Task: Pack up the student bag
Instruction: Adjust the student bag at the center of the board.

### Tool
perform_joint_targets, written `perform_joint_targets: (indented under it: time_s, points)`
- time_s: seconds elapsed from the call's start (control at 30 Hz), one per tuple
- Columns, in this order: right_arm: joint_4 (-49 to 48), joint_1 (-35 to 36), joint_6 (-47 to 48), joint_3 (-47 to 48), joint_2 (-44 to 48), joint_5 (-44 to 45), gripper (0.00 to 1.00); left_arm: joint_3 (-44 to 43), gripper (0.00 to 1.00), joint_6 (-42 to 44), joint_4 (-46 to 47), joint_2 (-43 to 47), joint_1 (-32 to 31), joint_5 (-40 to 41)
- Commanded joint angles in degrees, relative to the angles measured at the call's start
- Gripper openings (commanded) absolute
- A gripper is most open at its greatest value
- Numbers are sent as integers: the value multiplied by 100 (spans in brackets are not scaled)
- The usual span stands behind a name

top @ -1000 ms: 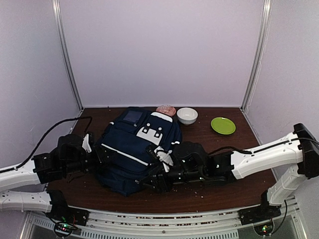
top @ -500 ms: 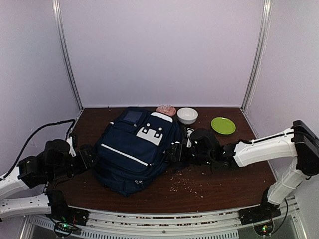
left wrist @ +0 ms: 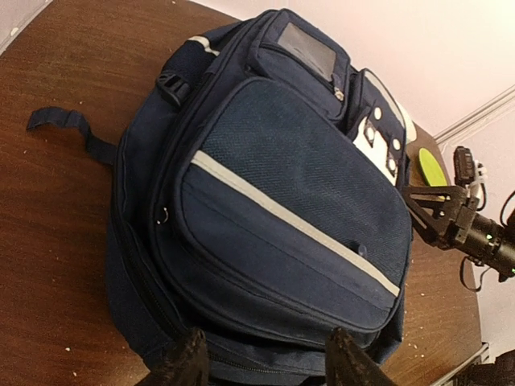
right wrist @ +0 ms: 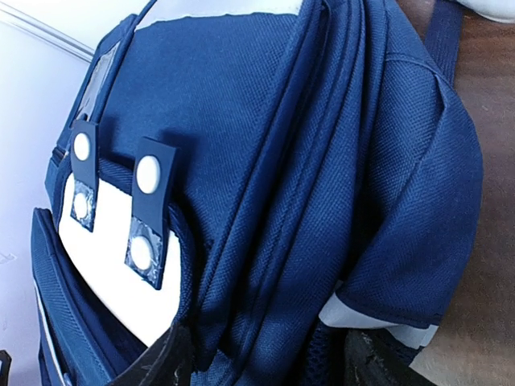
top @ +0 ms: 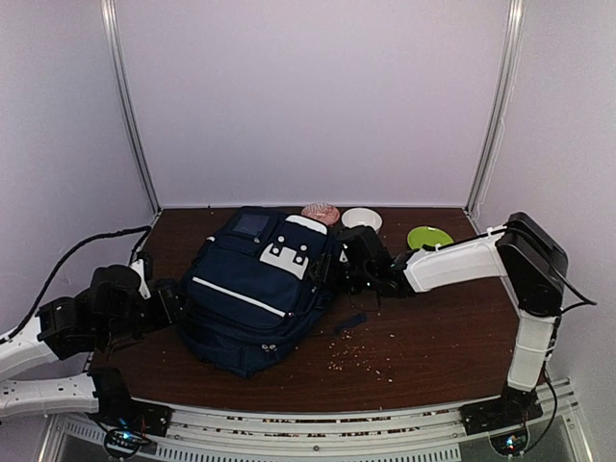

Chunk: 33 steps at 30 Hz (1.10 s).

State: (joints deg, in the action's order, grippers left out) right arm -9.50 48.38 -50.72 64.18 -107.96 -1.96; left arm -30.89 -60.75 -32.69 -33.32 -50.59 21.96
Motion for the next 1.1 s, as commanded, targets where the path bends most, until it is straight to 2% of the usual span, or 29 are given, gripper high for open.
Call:
perform_joint_targets:
  time_s: [0.0,0.27,0.43,0.53,0.6,0.7,0.77,0.8,0.9,0.97,1.07]
  points:
    - [185,-66,377,776,-531,-734,64,-137,86,138,83,292,31,187]
    - [728,12,831,2277,-1195,-1578,64,-127,86,180,-149,467,41,403]
    - [1098,-9,1365,2304,-620,-1341,65,-152,87,301,-113,418,40,477]
    - [1538,19,1873,1973,256,-601,64,-282,87,494,-63,360,40,579]
    - [1653,102,2264,1472,1103,322,65,-384,87,779,64,288,40,621]
    - [1670,373,2812,649,2347,2151,71,-671,88,1004,6,46,49,1011]
    - [1840,436,2336,182,3021,3278,77,-989,95,640,-432,-275,91,1579]
    - [2143,412,1869,16,3295,3670,86,-1122,97,797,-387,-438,163,1577]
    - [2882,210,1441,-308,3927,3617,99,-1419,98,1138,-51,-974,590,1052]
    - [3316,96,1102,-512,4213,3636,99,-1437,98,1400,430,-1138,1097,353]
    - [3406,-82,1256,-977,4790,3489,100,-1407,98,1823,951,-1131,2041,-628]
